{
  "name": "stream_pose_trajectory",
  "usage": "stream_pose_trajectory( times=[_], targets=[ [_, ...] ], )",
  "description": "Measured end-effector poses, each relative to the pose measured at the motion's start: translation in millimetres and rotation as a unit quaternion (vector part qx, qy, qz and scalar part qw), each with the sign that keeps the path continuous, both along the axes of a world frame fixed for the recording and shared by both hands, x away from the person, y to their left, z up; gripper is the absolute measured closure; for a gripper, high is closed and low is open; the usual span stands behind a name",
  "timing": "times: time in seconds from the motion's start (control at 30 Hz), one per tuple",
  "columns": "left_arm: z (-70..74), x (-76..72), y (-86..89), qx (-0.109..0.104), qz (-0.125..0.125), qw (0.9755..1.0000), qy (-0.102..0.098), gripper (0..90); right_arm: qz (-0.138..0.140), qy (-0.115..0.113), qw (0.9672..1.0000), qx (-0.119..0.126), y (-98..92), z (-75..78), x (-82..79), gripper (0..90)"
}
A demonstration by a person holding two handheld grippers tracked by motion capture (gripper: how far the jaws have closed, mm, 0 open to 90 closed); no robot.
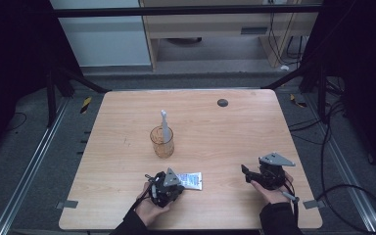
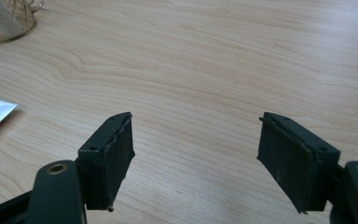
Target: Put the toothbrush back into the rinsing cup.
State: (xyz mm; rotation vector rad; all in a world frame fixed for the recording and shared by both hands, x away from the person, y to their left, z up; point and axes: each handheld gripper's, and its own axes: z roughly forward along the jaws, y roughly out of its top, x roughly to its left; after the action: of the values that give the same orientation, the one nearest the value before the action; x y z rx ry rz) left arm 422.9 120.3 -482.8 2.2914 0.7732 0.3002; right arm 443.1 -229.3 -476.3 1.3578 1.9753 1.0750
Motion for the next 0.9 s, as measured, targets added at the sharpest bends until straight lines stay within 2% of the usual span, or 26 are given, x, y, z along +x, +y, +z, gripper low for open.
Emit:
stream_pose_trajectory(
  times=[0.17,0.23,0.27,0.33,0.4,0.53,0.57,0.9],
  targets=[
    [22.9,11.0,19.2,-0.022,0.023,0.9993,-0.021,89.7,-0.002,0.001,1.0000,0.001,-1.1,-0.1,0.0,26.4],
    [27.9,21.6,27.9,-0.018,0.036,0.9990,-0.021,89.7,-0.001,0.002,1.0000,0.001,-0.6,-0.4,0.4,26.4],
    [28.4,27.0,32.7,-0.018,0.045,0.9986,-0.023,89.7,0.000,0.002,1.0000,-0.001,-0.3,-0.8,0.9,26.4],
    [26.2,36.8,41.2,-0.003,0.058,0.9980,-0.025,89.7,0.000,0.003,1.0000,-0.002,0.5,-1.3,1.2,26.4],
    [22.4,44.0,48.5,-0.001,0.068,0.9975,-0.020,89.7,0.001,0.006,1.0000,0.000,1.5,-1.3,1.5,26.4],
    [16.1,50.0,51.1,0.005,0.065,0.9978,-0.010,89.7,0.002,0.006,1.0000,-0.003,2.4,-2.6,3.0,26.4],
    [15.8,50.4,50.8,0.012,0.060,0.9981,-0.009,89.7,0.003,0.006,1.0000,-0.003,2.6,-2.6,3.1,26.4],
    [16.0,44.0,51.3,0.017,0.050,0.9986,0.004,89.7,0.003,0.006,1.0000,-0.003,0.9,-2.4,2.5,26.4]
  ],
)
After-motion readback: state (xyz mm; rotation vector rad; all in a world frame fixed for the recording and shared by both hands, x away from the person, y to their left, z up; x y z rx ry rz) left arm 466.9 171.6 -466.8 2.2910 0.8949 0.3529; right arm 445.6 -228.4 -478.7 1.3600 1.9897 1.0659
